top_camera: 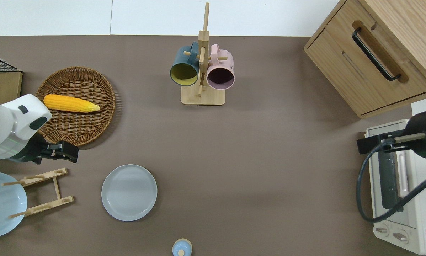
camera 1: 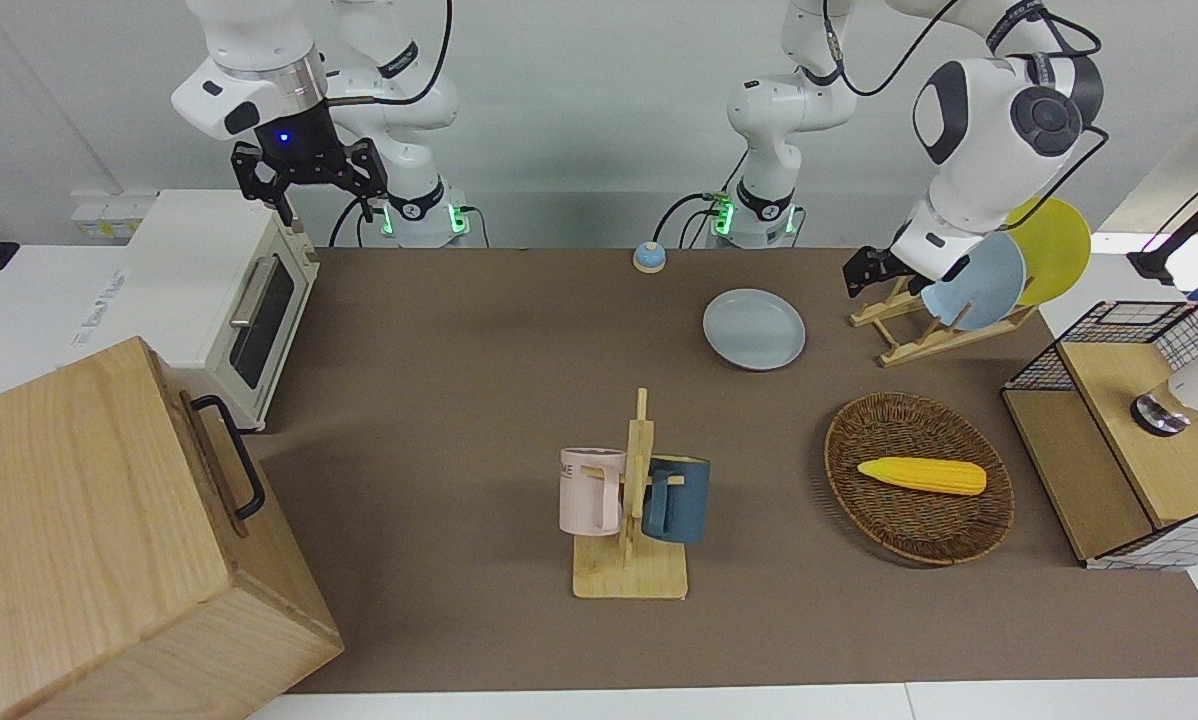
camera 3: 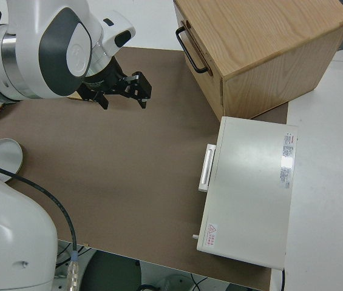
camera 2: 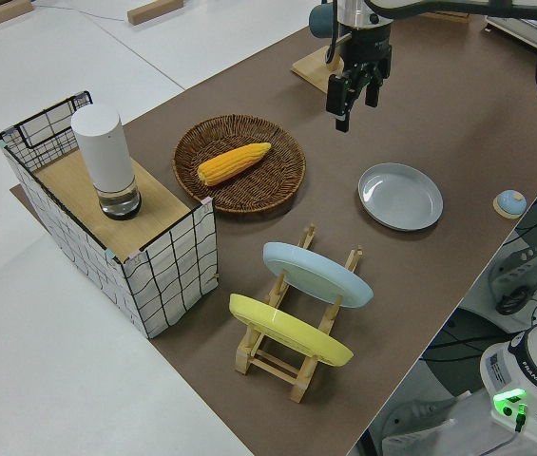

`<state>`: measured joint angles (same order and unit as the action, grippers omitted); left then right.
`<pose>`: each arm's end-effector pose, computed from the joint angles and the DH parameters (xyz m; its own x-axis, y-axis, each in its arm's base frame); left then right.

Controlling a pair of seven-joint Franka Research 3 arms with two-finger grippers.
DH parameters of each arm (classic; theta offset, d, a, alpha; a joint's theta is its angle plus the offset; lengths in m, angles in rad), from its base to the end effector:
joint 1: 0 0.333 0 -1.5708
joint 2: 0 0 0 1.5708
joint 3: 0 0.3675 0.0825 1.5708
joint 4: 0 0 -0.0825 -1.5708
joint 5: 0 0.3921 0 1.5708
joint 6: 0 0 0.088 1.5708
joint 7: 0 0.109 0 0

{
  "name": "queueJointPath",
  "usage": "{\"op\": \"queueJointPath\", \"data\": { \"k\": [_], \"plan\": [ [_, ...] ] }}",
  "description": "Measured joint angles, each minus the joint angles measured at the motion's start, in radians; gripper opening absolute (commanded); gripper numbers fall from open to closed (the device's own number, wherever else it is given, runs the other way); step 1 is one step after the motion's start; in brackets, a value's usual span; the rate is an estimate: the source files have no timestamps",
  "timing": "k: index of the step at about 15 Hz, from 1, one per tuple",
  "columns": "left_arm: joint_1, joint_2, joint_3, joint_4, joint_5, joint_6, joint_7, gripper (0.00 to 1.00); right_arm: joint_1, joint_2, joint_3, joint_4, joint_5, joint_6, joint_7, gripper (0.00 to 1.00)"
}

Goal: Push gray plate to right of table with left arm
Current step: 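Move the left gripper down toward the gray plate's near edge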

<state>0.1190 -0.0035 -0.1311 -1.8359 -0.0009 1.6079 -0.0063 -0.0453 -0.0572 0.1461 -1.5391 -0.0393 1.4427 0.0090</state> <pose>0.5428 -0.0068 0.5532 0.9749 -0.0054 -0.2226 -0.0057 -1.0000 -0.0010 0.5260 0.0515 0.7090 0.9955 0.0860 -0.0392 0.0879 -0.9950 0.0478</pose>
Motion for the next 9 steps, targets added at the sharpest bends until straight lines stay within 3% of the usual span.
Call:
{"op": "queueJointPath", "data": {
  "k": [9],
  "plan": [
    [0.033, -0.069, 0.001, -0.331, -0.019, 0.214, 0.030, 0.87, 0.000, 0.000, 0.000, 0.000, 0.000, 0.000, 0.000, 0.996]
  ]
}}
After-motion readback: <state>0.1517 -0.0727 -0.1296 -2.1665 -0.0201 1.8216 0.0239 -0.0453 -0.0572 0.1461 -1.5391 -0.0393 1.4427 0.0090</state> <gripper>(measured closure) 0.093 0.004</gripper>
